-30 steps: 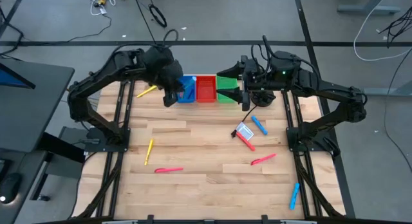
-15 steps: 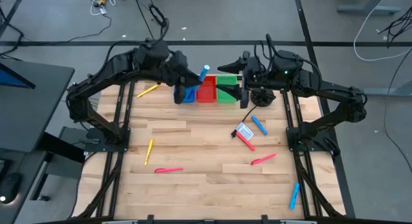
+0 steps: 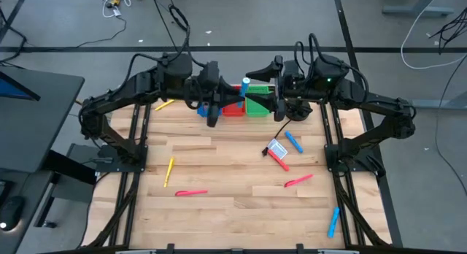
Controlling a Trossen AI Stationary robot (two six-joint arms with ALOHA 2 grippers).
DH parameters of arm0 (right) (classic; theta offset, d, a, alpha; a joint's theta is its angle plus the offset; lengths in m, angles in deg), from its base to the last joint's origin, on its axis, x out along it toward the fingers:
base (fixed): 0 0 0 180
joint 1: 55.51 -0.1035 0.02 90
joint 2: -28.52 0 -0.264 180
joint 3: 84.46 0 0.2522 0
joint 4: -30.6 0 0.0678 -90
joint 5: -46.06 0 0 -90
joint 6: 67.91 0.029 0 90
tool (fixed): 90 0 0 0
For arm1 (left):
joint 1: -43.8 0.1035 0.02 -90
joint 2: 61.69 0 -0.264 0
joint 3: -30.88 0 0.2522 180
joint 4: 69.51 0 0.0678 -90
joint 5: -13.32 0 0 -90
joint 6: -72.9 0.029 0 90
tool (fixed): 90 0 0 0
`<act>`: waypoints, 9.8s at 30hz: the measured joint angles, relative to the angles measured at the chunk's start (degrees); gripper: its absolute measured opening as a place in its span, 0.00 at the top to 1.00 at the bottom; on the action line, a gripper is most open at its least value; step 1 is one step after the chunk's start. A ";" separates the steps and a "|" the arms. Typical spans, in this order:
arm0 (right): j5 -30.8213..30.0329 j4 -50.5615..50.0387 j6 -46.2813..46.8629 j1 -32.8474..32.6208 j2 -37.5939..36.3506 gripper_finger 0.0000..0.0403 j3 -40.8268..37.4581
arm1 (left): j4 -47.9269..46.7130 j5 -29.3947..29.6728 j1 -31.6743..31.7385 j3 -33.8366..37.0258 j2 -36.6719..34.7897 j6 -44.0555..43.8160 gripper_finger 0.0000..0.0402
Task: Pick & Place Markers
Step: Put the top left blue highlighter into the green bin
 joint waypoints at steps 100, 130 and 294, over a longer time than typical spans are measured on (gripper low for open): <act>-30.95 -14.41 -97.80 -17.84 4.40 0.87 0.04 | 0.58 -13.10 5.40 0.07 7.30 -71.17 0.51; -38.59 -11.51 -83.81 -19.66 4.42 0.64 0.04 | 9.08 -20.82 6.98 0.15 8.37 -70.74 0.85; -25.67 -71.85 50.47 19.11 40.46 0.92 41.83 | 15.35 -2.82 5.46 60.46 -38.45 -4.55 0.65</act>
